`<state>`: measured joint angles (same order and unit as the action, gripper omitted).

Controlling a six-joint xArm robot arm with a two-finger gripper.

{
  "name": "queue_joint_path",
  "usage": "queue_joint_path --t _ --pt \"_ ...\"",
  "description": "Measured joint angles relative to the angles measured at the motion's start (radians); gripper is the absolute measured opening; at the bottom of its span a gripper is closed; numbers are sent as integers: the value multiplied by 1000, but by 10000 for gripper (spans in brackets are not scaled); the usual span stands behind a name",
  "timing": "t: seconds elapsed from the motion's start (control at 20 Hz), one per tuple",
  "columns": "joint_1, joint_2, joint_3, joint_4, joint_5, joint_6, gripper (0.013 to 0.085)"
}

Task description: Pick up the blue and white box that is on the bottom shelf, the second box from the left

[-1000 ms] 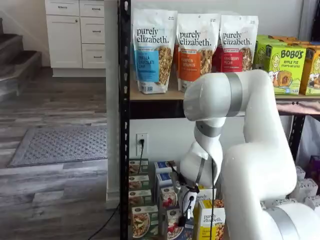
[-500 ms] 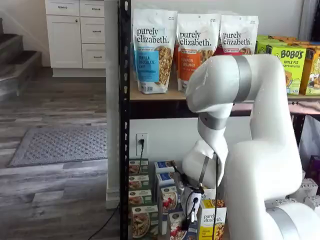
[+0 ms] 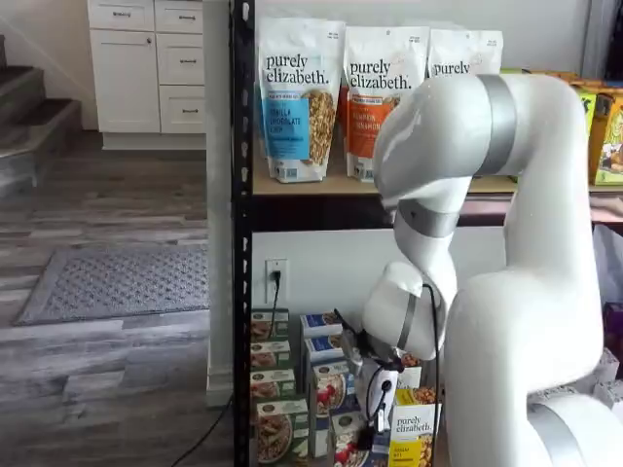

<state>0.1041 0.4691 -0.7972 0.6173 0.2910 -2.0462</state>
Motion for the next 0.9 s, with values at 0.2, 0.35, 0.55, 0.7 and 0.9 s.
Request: queue_joint_path --t 0.2,0.35,0.55,0.7,0.9 --pt "10 -73 52 -46 22 58 490" --pt "14 -132 86 -107 49 125 490" --pt "21 -212 129 -195 77 219 490" --pt "21 -271 154 -274 111 297 490" --pt "20 -351 182 -419 172 431 490"
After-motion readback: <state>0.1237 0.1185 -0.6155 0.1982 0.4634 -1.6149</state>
